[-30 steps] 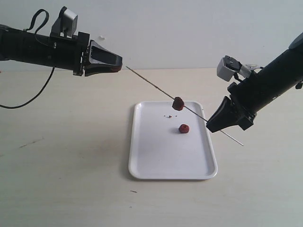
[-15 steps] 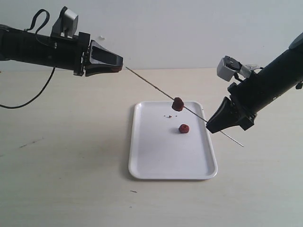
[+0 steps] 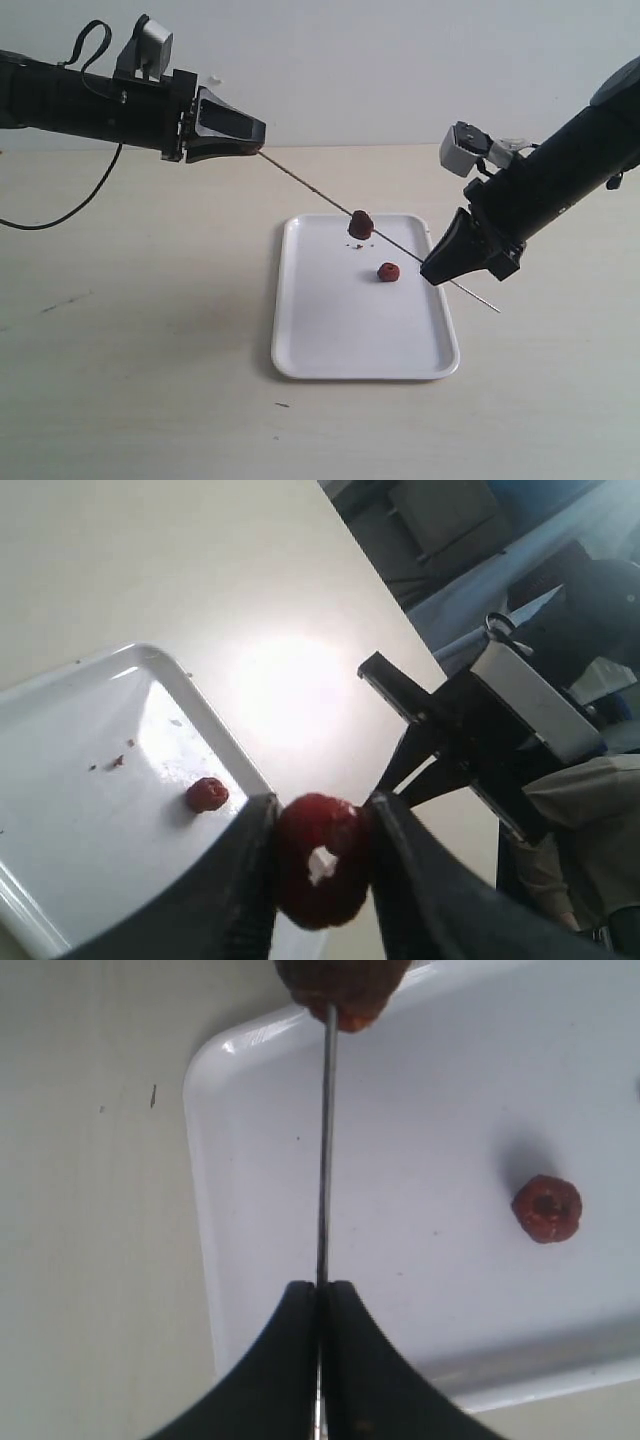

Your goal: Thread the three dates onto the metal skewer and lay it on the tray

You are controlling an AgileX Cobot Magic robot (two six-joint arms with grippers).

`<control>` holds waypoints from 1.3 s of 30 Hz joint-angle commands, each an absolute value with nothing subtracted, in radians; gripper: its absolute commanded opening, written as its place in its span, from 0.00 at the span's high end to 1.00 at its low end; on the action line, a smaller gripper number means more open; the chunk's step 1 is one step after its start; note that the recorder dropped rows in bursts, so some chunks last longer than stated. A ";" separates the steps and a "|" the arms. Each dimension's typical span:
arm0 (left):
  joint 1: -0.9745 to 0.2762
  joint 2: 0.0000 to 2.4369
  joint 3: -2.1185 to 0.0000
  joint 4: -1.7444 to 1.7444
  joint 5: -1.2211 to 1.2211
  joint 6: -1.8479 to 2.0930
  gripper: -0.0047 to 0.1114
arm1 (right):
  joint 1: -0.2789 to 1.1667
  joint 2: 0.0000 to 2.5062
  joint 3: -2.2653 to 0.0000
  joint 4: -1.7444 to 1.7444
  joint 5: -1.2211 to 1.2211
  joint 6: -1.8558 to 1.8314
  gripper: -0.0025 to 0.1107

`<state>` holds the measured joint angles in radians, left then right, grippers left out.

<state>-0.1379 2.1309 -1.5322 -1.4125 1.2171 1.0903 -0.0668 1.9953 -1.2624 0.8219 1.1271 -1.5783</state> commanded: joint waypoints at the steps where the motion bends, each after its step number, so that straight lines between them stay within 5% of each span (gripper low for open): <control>1: -0.142 2.120 -1.537 -1.423 1.221 1.094 0.69 | -0.064 1.991 -1.263 0.876 1.108 -1.583 0.98; 39: -0.281 2.120 -1.537 -1.447 1.221 1.151 0.68 | -0.064 1.991 -1.263 1.018 1.129 -1.621 0.98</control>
